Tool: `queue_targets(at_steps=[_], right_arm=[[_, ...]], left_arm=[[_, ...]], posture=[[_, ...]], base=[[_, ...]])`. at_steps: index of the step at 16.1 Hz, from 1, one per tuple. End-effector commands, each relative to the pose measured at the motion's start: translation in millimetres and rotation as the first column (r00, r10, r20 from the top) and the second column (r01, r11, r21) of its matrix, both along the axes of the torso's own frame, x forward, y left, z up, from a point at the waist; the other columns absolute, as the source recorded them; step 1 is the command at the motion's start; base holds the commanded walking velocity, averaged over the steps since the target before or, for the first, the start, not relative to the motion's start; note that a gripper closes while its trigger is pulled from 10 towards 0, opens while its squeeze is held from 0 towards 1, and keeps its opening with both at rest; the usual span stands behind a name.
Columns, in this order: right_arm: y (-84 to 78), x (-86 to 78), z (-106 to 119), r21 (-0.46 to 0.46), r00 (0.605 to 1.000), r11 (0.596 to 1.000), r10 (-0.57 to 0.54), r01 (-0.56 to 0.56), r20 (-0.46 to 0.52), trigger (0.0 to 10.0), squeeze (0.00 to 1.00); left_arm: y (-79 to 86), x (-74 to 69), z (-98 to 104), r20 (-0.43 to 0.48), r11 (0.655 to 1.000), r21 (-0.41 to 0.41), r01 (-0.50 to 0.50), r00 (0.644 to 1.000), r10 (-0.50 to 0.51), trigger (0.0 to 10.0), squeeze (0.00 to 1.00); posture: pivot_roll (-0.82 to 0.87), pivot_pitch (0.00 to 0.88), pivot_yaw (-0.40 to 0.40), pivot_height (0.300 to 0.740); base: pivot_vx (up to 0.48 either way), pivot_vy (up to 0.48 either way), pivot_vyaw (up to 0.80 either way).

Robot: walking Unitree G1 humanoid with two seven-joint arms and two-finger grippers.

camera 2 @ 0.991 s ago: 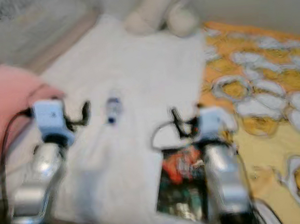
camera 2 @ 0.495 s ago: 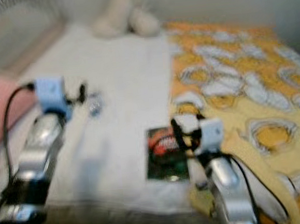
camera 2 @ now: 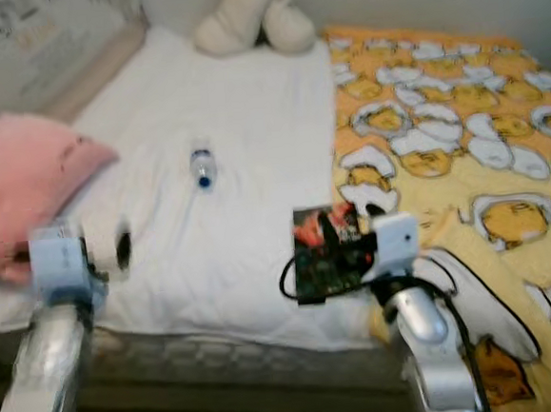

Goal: Clean up the room

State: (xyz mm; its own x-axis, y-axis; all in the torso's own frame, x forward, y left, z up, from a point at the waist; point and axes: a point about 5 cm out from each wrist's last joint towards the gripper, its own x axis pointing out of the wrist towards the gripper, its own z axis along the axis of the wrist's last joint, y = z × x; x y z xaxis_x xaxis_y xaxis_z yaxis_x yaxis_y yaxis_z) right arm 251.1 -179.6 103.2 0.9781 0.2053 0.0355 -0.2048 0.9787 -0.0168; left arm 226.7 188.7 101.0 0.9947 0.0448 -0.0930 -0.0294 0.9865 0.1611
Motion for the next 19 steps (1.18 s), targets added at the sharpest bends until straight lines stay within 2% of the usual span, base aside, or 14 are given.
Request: queue_targets(at_steps=[1, 2, 3, 5, 8, 11, 13, 16, 19], right_arm=[[-7.2, -4.6, 17, -0.023, 0.998, 0.999, -0.029, 0.03, 0.058, 10.0, 0.02], [-5.4, -12.9, 25, -0.055, 0.996, 0.998, -0.014, 0.018, 0.087, 10.0, 0.03], [-0.8, -19.0, 28, -0.05, 0.996, 0.999, 0.015, -0.011, 0.084, 10.0, 0.03], [2.7, -11.8, 24, -0.03, 0.997, 0.999, 0.02, -0.017, 0.068, 10.0, 0.03], [5.2, -5.5, 26, -0.016, 0.998, 1.0, 0.013, -0.012, 0.069, 10.0, 0.03], [0.3, -10.9, 22, 0.016, 1.0, 1.0, -0.015, 0.015, 0.028, 10.0, 0.04], [0.9, -9.4, 17, 0.019, 1.0, 1.0, -0.01, 0.01, 0.011, 10.0, 0.04], [0.8, -6.5, 13, 0.016, 1.0, 1.0, -0.011, 0.01, 0.002, 10.0, 0.02], [2.4, -4.4, 13, 0.016, 1.0, 1.0, -0.016, 0.016, 0.009, 10.0, 0.02]], left_arm=[[-11.0, -8.6, 17, 0.07, 0.995, 0.034, 0.094, 0.993, -0.097, 10.0, 0.0], [-15.6, -17.0, 26, 0.083, 0.993, 0.03, 0.115, 0.99, -0.117, 10.0, 0.0], [-23.8, -15.6, 41, 0.12, 0.992, 0.032, 0.118, 0.985, -0.121, 10.0, 0.0], [-31.5, -8.5, 52, 0.161, 0.994, 0.012, 0.105, 0.981, -0.105, 10.0, 0.0], [-25.0, -10.5, 50, 0.137, 0.998, -0.01, 0.058, 0.989, -0.056, 10.0, 0.0], [-21.8, -9.6, 53, 0.113, 0.999, -0.007, 0.04, 0.993, -0.039, 10.0, 0.0], [-21.0, -5.5, 53, 0.109, 1.0, -0.012, 0.028, 0.994, -0.027, 10.0, 0.0], [-20.8, 2.2, 55, 0.115, 0.999, -0.003, 0.034, 0.993, -0.034, 10.0, 0.0], [-24.3, 11.6, 57, 0.107, 0.997, -0.037, 0.069, 0.992, -0.065, 10.0, 0.0]], posture=[[-0.02, 0.0, -0.038, 0.74], [-0.01, 0.0, -0.047, 0.74], [0.0, 0.0, -0.061, 0.74], [0.01, 0.0, -0.069, 0.74], [0.01, 0.0, -0.074, 0.74], [0.02, 0.0, -0.074, 0.74], [0.02, 0.0, -0.07, 0.74], [0.01, 0.0, -0.065, 0.74], [0.01, 0.0, -0.06, 0.74]], base=[[0.0, 0.0, 0.0], [0.0, 0.0, 0.0], [0.0, 0.0, 0.0], [0.0, 0.0, 0.0], [0.0, 0.0, 0.0], [0.406, 0.0, 0.45], [0.48, 0.0, 0.71], [0.48, 0.0, 0.0], [0.48, 0.0, 0.0]])
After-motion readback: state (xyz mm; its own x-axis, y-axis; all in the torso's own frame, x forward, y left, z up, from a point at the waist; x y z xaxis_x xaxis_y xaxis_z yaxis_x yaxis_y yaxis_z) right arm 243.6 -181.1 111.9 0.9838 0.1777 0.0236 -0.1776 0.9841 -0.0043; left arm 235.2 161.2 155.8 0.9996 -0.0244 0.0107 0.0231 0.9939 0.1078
